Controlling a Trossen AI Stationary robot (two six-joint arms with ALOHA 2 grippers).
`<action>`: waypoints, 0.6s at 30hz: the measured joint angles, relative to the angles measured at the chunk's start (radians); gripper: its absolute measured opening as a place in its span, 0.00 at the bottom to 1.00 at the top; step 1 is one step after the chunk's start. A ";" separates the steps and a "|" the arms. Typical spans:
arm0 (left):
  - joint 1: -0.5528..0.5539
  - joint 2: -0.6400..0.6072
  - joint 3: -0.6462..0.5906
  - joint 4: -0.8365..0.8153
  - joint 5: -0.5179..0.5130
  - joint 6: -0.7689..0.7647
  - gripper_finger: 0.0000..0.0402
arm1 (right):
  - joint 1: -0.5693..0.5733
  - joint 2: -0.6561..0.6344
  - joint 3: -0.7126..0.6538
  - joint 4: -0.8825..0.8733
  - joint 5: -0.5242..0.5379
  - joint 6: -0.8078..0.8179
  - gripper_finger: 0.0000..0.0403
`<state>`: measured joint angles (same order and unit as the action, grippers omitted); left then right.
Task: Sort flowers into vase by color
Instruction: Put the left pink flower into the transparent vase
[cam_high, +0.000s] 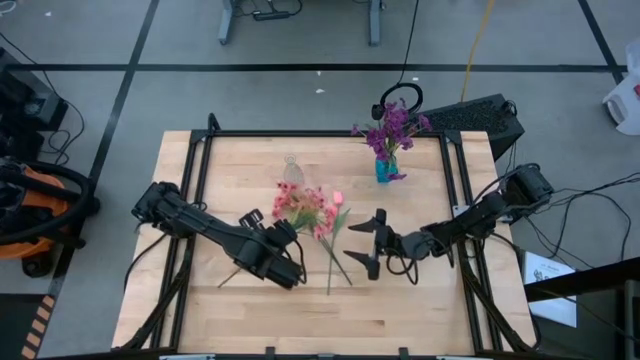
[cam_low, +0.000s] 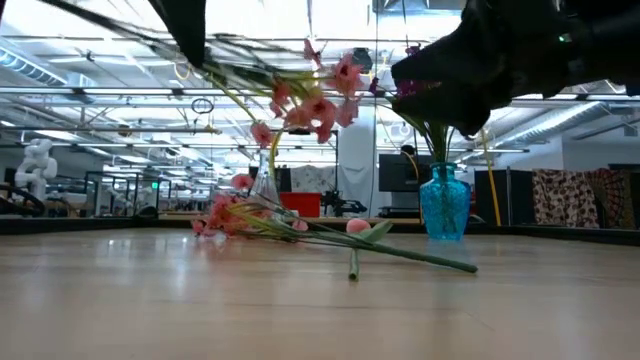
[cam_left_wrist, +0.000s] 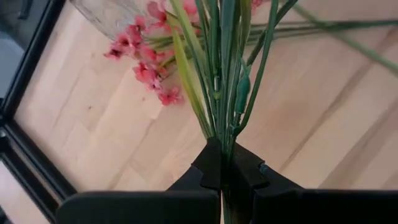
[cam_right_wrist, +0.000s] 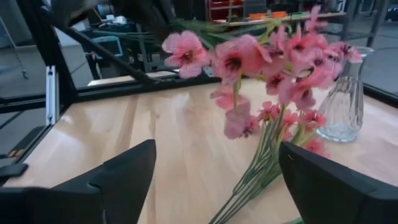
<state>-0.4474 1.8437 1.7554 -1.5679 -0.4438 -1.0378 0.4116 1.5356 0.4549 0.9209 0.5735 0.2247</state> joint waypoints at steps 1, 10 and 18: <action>0.000 -0.011 0.000 0.000 -0.002 0.001 0.02 | -0.003 0.000 0.004 0.000 0.000 -0.002 0.80; 0.017 -0.072 0.001 -0.004 -0.120 0.002 0.02 | -0.012 0.185 0.087 0.044 -0.004 0.033 0.56; 0.028 -0.072 0.000 -0.004 -0.119 0.032 0.02 | -0.041 0.476 0.295 0.068 0.001 -0.025 0.25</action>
<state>-0.4192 1.7718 1.7557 -1.5718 -0.5625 -1.0060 0.3705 2.0115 0.7498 0.9887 0.5742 0.2001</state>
